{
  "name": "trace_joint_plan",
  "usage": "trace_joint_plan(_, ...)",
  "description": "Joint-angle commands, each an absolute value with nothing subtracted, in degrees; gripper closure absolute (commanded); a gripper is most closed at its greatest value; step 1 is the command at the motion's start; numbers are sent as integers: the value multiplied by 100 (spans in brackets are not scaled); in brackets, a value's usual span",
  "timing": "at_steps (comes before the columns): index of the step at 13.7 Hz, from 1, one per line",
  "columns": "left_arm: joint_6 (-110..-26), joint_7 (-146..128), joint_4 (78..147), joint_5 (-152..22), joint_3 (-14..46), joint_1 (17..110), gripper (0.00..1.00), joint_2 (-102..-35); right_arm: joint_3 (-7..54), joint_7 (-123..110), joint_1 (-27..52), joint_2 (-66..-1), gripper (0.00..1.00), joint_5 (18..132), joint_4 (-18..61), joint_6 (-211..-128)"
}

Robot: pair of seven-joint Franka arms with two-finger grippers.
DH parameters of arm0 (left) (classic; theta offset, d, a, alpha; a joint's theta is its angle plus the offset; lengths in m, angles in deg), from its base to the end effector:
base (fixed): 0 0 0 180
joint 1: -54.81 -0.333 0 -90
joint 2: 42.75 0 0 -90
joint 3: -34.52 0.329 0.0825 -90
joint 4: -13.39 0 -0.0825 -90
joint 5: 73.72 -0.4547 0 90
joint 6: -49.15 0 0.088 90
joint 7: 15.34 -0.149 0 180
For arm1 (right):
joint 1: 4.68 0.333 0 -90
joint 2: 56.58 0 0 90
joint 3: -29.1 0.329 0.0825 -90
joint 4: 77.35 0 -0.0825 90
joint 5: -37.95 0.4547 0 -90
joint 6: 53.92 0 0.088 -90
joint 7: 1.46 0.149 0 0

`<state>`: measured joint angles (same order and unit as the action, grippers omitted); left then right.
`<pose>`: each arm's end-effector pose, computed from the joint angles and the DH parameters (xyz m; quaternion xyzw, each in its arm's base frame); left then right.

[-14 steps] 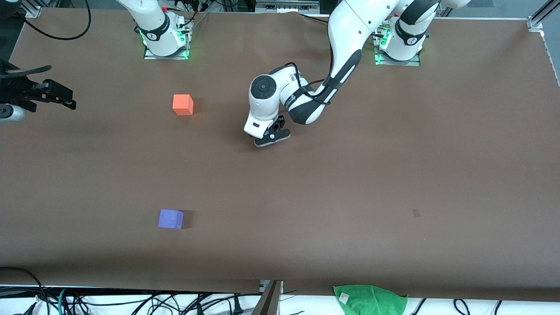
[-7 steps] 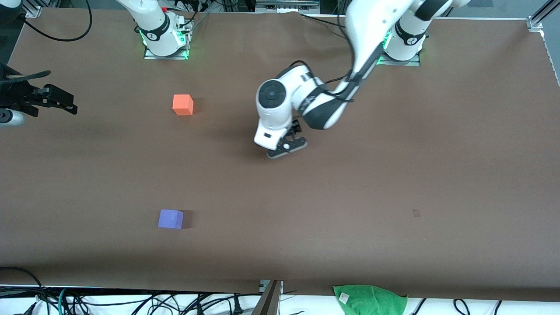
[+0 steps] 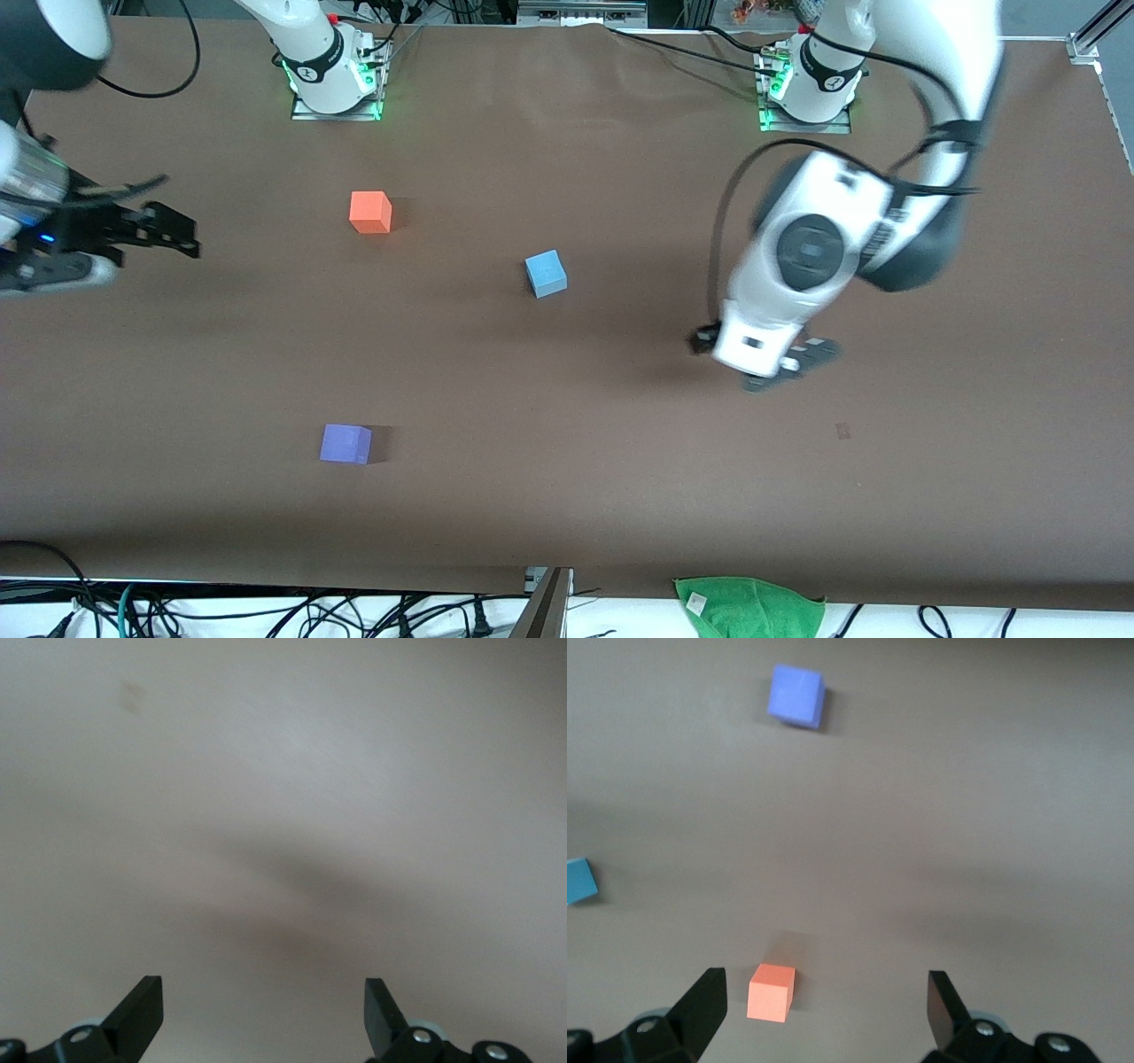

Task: Place blue block between orange and purple blocks
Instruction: 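Release the cube and withdraw the left gripper while the right gripper approaches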

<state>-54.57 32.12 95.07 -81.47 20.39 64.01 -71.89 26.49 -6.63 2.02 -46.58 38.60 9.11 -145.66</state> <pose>0.7095 -0.2612 0.3457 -0.9781 -0.2010 0.0416 0.0350 0.6729 0.0517 0.5179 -0.9959 -0.0804 0.0411 0.0021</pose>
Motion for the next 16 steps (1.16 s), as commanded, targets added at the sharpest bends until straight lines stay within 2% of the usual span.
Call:
trace_joint_plan(1,-5596,2065,10635,-8014,1966,5598,0,-6159,2638,-744,349,-4244,0,3918,861,-14682)
trace_joint_plan(3,-5763,1440,11172,-7857,1957,5114,0,-5657,2638,-701,542,-3946,0,3927,870,-14856)
trace_joint_plan(5,-5947,545,11681,-7558,1957,4674,0,-5253,2647,-648,840,-3612,0,3936,870,-15382)
trace_joint_plan(8,-6527,-4,12429,-7372,2106,4576,0,-4882,2647,148,1524,-3303,0,3936,870,-15946)
trace_joint_plan(12,-6817,-1021,12966,-7154,2686,4663,0,-4558,2638,1432,2694,-2864,0,3918,861,-16439)
trace_joint_plan(16,-6582,-1253,12854,-7074,2687,4382,0,-4486,2629,2540,3609,-2372,0,3848,861,-17229)
